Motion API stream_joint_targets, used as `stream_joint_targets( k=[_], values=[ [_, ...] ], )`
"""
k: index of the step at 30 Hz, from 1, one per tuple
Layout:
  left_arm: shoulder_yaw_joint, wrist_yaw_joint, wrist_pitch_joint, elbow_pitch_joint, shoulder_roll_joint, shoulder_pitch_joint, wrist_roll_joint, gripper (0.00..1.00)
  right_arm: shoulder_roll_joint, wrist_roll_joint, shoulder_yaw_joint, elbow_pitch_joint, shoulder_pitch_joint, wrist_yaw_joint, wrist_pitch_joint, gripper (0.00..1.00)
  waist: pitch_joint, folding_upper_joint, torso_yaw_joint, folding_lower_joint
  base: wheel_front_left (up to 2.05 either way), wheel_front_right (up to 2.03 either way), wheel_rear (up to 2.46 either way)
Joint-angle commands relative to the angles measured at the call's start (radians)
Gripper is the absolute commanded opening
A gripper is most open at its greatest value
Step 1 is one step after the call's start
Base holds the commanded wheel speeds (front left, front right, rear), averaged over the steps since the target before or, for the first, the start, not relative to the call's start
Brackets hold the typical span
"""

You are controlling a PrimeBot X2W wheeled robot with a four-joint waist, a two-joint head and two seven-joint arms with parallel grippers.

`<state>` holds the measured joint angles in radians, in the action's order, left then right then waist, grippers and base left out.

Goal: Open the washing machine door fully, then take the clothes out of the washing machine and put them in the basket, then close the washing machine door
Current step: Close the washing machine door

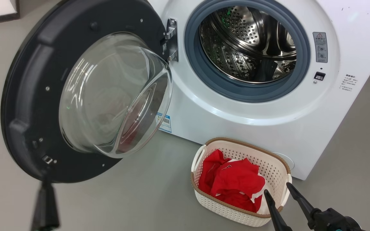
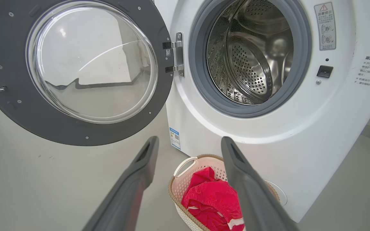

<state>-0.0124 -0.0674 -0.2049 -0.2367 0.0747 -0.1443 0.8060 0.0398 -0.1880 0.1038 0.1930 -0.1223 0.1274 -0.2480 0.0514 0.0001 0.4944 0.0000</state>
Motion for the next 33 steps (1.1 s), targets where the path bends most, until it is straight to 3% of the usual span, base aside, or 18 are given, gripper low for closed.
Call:
stream_joint_targets(
  k=[1,4,9,16,25,33],
  values=[
    [-0.067,0.018,-0.012,-0.043,-0.004,0.064,0.079,0.00,0.010,-0.010,0.017,-0.025,0.034,0.003,-0.012,1.00,-0.001,-0.0001,0.000,0.0000,0.00,0.00,0.00],
    [-0.144,0.042,-0.014,-0.065,-0.010,0.095,0.229,0.00,0.010,-0.009,0.017,-0.030,0.032,0.003,-0.012,1.00,-0.005,-0.0001,-0.002,0.0000,0.00,0.00,0.00],
    [-0.281,0.059,-0.009,-0.068,0.021,0.152,0.377,0.00,0.010,-0.008,0.015,-0.033,0.032,0.003,-0.011,1.00,-0.010,-0.0001,-0.007,0.0000,0.00,0.00,0.00],
    [-0.425,0.070,0.054,0.058,0.142,0.276,0.534,0.00,0.010,-0.010,0.011,-0.038,0.036,0.003,-0.010,1.00,-0.017,-0.0001,-0.012,0.0000,0.00,0.00,0.00],
    [-0.498,0.051,0.133,0.333,0.307,0.456,0.621,0.00,0.010,0.001,0.015,-0.047,0.046,0.003,-0.002,1.00,-0.036,-0.0001,-0.037,0.0000,0.00,0.00,0.00],
    [-0.478,0.037,0.190,0.542,0.377,0.544,0.634,0.00,0.010,0.008,0.017,-0.060,0.050,0.003,0.010,1.00,-0.052,-0.0001,-0.064,0.0000,0.00,0.00,0.00]
  ],
)
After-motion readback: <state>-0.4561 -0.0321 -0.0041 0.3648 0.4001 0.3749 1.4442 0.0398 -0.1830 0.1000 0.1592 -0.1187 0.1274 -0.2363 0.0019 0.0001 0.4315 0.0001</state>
